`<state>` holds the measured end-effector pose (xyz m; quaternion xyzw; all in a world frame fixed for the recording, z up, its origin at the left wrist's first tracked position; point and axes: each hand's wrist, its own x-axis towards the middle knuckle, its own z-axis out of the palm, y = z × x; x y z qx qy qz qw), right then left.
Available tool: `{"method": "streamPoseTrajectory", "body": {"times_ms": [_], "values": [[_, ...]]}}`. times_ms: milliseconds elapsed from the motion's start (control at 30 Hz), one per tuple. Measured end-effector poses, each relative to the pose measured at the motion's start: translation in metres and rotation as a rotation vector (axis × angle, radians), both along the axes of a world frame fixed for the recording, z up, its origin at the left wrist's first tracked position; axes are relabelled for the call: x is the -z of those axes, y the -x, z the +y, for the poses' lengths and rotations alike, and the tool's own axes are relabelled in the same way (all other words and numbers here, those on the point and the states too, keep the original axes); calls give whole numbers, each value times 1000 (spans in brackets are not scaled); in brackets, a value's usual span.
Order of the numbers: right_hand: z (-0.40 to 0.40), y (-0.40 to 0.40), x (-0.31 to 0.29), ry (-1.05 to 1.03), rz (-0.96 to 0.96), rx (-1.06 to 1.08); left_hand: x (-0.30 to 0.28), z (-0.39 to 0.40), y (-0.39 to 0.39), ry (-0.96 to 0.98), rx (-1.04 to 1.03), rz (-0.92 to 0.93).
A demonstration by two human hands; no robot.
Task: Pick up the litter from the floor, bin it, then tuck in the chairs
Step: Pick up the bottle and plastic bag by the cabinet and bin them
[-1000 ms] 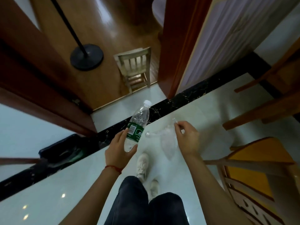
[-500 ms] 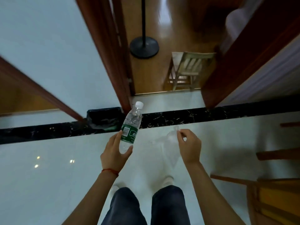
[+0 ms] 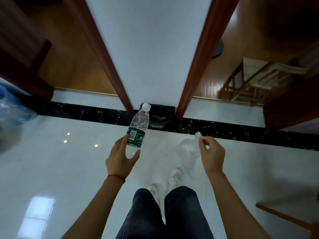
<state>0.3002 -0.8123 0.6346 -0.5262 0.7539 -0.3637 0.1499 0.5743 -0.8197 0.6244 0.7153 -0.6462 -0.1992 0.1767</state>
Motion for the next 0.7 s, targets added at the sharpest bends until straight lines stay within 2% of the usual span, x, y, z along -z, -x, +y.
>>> {"method": "streamPoseTrajectory", "body": {"times_ms": [367,700], "values": [[-93,-36,42,-52,-49,-22,28,-96,-26,-44,108,-76],[-133,-37,105,-177,-69,43,88,-194,-20,-121,413,-146]]}}
